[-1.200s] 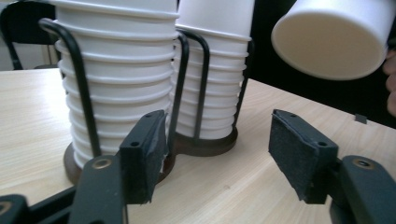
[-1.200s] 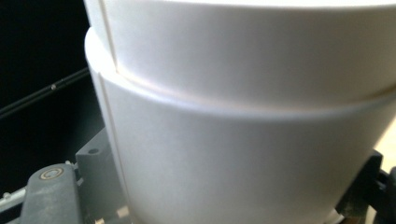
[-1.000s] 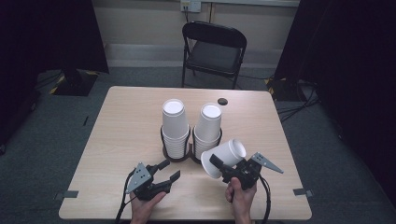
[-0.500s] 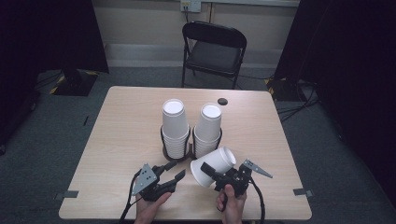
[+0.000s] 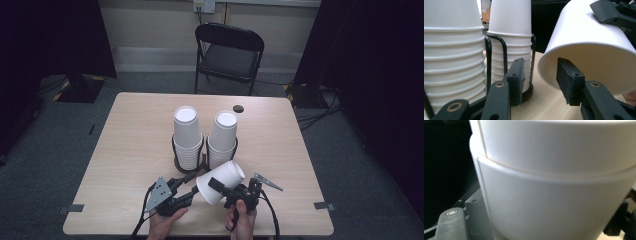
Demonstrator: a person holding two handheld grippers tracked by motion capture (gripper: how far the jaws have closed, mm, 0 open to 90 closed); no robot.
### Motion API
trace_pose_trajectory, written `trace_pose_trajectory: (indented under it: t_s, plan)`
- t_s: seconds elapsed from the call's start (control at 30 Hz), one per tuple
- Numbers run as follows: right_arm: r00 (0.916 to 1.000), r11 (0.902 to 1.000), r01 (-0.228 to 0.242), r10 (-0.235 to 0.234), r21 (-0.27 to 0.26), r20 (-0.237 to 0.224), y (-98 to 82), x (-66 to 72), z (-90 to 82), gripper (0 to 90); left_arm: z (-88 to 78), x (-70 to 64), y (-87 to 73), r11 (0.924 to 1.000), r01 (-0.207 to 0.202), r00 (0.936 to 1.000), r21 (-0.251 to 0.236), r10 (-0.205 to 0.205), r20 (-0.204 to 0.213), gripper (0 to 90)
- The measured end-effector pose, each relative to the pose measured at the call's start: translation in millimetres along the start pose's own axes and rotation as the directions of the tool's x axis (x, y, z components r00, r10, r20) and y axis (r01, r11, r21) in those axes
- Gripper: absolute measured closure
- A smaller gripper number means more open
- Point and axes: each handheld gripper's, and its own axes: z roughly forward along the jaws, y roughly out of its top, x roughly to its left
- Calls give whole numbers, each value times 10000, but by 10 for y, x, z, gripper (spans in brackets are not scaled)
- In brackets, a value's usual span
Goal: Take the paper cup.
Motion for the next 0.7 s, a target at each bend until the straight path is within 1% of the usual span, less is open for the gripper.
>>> trace_pose_trajectory:
  t_s: [0.03, 0.07, 0.1, 0.17, 0.2, 0.23, 0.27, 0.3, 0.47, 0.5, 0.53, 0.57, 0.6, 0.63, 0.67, 0.7]
  plan:
    - [9999, 9999, -80, 81, 109, -80, -19, 2, 19, 167, 9, -7, -1, 10000, -54, 10000, -53, 54, -11, 590]
    - [9999, 9999, -80, 81, 109, -80, -19, 2, 19, 167, 17, -14, -2, 9999, -86, 10000, -119, 86, 15, 590]
    - [9999, 9998, -75, 77, 195, -81, -41, 8, 37, 167, 34, -30, -3, 9996, -139, 9999, -260, 139, 9, 613]
    - [9999, 9997, -80, 82, 252, -84, -53, 7, 47, 167, 39, -38, -2, 9992, -202, 9998, -345, 201, -29, 623]
    - [9997, 9993, -168, 174, 344, -184, -69, 3, 61, 167, 45, -45, -2, 9991, -180, 9998, -389, 180, -4, 633]
    - [9994, 9990, -232, 241, 370, -252, -80, 3, 70, 167, 46, -53, 3, 9989, -252, 9997, -396, 253, 14, 637]
    - [9993, 9987, -229, 242, 452, -283, -93, 5, 81, 167, 42, -68, 8, 9979, -423, 9990, -495, 417, -136, 653]
    - [9990, 9982, -263, 281, 538, -345, -106, 10, 93, 167, 41, -82, 14, 9975, -481, 9987, -511, 474, -164, 655]
    - [9978, 9975, -327, 361, 622, -550, -140, 34, 119, 167, 30, -86, 26, 9961, -560, 9980, -686, 538, -332, 681]
    - [9974, 9968, -357, 400, 714, -593, -147, 36, 129, 167, 31, -90, 28, 9954, -627, 9974, -718, 600, -393, 684]
    - [9972, 9964, -368, 415, 762, -615, -153, 36, 138, 167, 35, -98, 31, 9951, -671, 9973, -732, 647, -345, 686]
    - [9966, 9948, -403, 468, 937, -681, -172, 40, 163, 167, 51, -120, 36, 9946, -765, 9963, -698, 736, -435, 689]
    - [9966, 9948, -403, 468, 937, -681, -172, 40, 163, 167, 51, -120, 36, 9946, -765, 9963, -698, 736, -435, 699]
    - [9963, 9942, -409, 481, 993, -716, -178, 41, 172, 167, 55, -135, 42, 9940, -868, 9953, -660, 837, -486, 699]
    - [9956, 9931, -410, 498, 1096, -789, -188, 43, 187, 166, 54, -150, 46, 9935, -891, 9946, -716, 849, -594, 713]
    - [9947, 9926, -480, 578, 1118, -856, -192, 42, 192, 166, 37, -162, 56, 9928, -973, 9924, -700, 915, -817, 738]
